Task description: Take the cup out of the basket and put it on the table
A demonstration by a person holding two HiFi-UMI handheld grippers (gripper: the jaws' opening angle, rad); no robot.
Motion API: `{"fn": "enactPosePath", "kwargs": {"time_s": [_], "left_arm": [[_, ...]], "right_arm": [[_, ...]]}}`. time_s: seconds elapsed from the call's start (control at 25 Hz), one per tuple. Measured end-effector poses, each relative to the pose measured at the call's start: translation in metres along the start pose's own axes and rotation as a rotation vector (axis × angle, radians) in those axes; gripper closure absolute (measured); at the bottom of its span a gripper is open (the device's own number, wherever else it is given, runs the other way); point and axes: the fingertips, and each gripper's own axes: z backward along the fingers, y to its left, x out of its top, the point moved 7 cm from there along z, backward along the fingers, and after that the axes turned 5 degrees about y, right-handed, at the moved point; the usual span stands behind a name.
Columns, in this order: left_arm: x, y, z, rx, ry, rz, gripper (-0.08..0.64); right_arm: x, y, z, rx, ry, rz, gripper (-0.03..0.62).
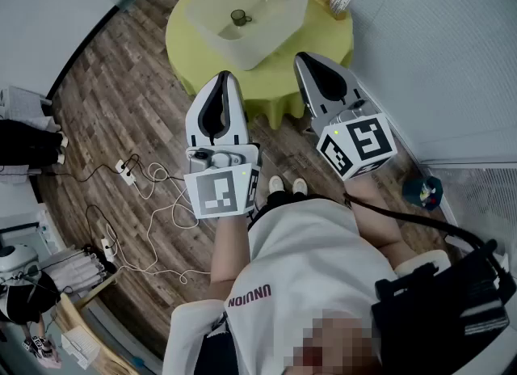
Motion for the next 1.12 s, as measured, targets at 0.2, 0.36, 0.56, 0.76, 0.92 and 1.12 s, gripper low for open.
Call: {"fn": "enactPosePath", "kwargs": {"time_s": [0.2, 0.36, 0.56, 0.76, 0.92, 1.12], "left_arm": [[-0.001, 0.001, -0.002, 0.004, -0.003, 0.007, 0.546], [0.0, 0.001, -0.002, 0.0, -0.007, 0.006, 0.546], [-0.001, 0.004, -0.003, 0.002, -0.007, 0.008, 0.546], [0.002, 0.011, 0.002, 0.002, -0.002, 0.0, 0.546], [0.001, 0.02, 0.004, -0.003, 0.013, -0.003, 0.546], [0.001, 0.039, 0.015, 0.01, 0.008, 0.025, 0.546]], "right_arm": [[0.002, 0.0, -0.002, 0.01, -0.006, 0.015, 0.574], [0.002, 0.0, -0.002, 0.001, -0.003, 0.011, 0.574], [-0.001, -0.001, -0.005, -0.003, -0.007, 0.004, 0.574], [-0.001, 0.001, -0.006, -0.019, -0.009, -0.016, 0.574], [-0.003, 0.002, -0.009, -0.025, -0.012, -0.042, 0.574], [-0.007, 0.012, -0.016, -0.06, -0.001, -0.02, 0.574]]}}
